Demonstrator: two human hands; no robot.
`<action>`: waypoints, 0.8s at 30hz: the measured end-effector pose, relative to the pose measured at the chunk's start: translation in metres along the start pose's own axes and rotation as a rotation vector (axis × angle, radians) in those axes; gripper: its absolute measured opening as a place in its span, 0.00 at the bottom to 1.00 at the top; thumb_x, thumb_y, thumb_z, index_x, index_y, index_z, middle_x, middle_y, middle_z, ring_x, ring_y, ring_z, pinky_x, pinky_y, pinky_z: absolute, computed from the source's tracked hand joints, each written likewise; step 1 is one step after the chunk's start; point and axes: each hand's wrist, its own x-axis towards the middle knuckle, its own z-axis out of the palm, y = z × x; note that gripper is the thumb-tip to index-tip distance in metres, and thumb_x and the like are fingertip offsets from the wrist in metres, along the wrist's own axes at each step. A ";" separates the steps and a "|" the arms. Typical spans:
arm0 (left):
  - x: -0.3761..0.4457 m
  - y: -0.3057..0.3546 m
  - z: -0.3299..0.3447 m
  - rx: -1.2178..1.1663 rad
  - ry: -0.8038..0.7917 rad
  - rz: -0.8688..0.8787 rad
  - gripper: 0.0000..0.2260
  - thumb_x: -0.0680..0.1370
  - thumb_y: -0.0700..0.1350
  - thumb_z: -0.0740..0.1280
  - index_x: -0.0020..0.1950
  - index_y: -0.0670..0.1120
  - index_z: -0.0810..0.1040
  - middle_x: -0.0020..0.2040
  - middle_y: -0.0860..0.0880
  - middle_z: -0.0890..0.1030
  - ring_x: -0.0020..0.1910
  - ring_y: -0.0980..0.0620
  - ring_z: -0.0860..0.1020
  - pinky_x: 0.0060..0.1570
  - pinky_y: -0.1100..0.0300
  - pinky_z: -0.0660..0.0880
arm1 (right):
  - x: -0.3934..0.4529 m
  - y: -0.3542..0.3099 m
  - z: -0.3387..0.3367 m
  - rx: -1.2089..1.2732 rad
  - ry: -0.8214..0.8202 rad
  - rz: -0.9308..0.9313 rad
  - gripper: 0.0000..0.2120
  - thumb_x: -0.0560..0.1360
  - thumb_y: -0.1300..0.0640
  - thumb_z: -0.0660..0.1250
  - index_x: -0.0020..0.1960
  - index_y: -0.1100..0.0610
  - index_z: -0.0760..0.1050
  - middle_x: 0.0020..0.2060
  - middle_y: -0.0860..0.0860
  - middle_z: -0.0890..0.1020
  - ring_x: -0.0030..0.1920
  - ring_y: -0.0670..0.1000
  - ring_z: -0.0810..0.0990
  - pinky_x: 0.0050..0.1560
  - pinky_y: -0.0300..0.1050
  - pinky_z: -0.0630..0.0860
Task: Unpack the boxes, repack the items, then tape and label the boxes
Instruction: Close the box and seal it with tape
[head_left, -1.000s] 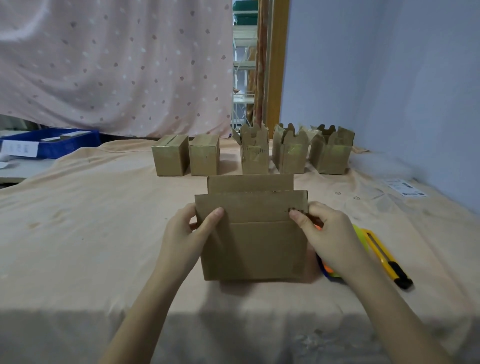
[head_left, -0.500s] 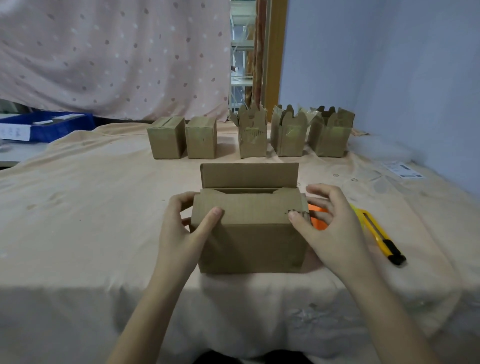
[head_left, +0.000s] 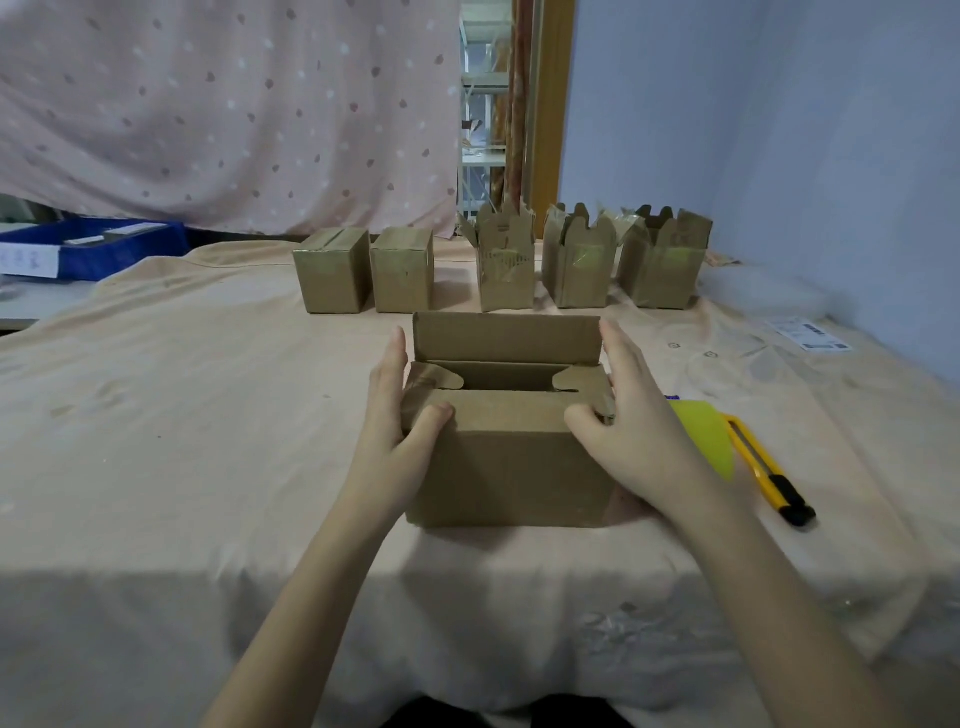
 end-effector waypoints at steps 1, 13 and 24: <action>0.002 -0.001 0.001 0.006 0.001 0.005 0.30 0.80 0.38 0.61 0.78 0.54 0.51 0.68 0.66 0.58 0.70 0.66 0.59 0.69 0.64 0.57 | 0.002 0.001 0.001 0.008 -0.008 0.013 0.37 0.76 0.61 0.60 0.78 0.53 0.44 0.77 0.45 0.50 0.77 0.44 0.50 0.76 0.47 0.54; 0.004 -0.006 0.004 0.130 0.009 0.167 0.26 0.78 0.46 0.60 0.71 0.65 0.56 0.75 0.59 0.57 0.69 0.69 0.59 0.62 0.82 0.54 | 0.000 0.009 -0.005 -0.249 0.114 -0.127 0.28 0.75 0.60 0.62 0.74 0.57 0.61 0.65 0.48 0.64 0.54 0.45 0.70 0.51 0.38 0.67; -0.002 -0.010 -0.002 0.206 0.003 0.160 0.17 0.75 0.56 0.57 0.59 0.55 0.79 0.60 0.64 0.70 0.67 0.63 0.67 0.60 0.78 0.59 | -0.011 0.014 0.011 -0.461 0.299 -0.242 0.17 0.75 0.55 0.53 0.48 0.64 0.77 0.49 0.57 0.79 0.50 0.59 0.79 0.50 0.46 0.68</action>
